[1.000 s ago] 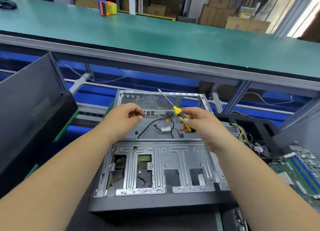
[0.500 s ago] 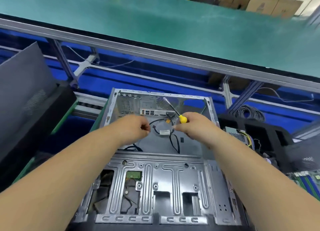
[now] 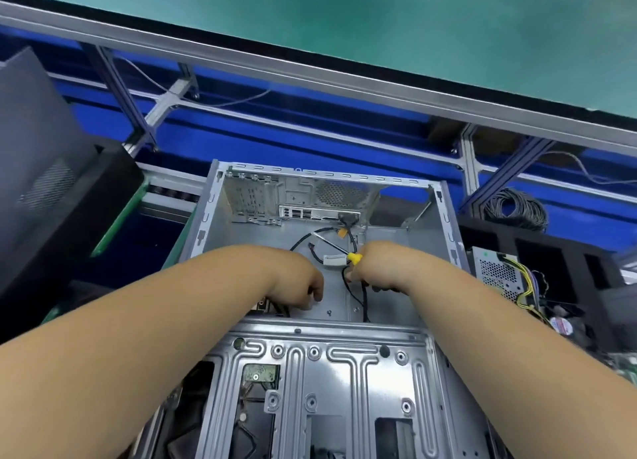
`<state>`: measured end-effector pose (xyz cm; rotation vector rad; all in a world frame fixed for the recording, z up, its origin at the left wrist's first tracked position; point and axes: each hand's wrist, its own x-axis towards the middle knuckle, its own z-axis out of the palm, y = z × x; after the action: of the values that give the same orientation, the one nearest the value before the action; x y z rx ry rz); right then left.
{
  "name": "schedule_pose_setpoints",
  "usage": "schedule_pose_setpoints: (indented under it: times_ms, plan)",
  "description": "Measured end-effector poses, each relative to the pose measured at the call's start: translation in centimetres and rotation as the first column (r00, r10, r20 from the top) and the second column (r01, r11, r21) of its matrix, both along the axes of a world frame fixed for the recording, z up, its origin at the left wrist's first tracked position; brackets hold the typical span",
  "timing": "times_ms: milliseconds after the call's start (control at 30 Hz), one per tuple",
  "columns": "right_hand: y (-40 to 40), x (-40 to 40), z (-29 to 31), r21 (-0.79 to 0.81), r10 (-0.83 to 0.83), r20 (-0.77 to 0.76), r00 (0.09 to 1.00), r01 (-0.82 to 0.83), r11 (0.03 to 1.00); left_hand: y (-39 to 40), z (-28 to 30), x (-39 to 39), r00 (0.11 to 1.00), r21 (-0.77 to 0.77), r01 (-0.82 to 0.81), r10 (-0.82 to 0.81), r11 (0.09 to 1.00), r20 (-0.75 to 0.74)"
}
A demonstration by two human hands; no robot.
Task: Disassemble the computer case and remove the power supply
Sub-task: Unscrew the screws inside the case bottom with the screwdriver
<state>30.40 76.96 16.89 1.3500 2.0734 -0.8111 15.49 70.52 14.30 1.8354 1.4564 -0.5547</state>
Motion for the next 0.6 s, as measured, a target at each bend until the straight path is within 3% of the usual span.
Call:
schedule_pose_setpoints:
  times_ms: [167, 367, 600]
  plan:
    - [0.5, -0.1, -0.4, 0.026, 0.014, -0.007, 1.0, -0.014, 1.0, 2.4, -1.5, 1.8, 0.997, 0.046, 0.08, -0.079, 0.996, -0.011]
    - [1.0, 0.7, -0.4, -0.034, -0.151, -0.128, 0.98, 0.148, 0.988, 3.3, -3.1, 2.6, 0.973, 0.141, 0.194, -0.209, 0.971, 0.096]
    - [0.9, 0.8, -0.1, -0.012, -0.104, -0.087, 0.991, 0.104, 0.995, 3.1, -4.8, 3.4, 0.935, 0.155, 0.336, -0.349, 0.929, 0.065]
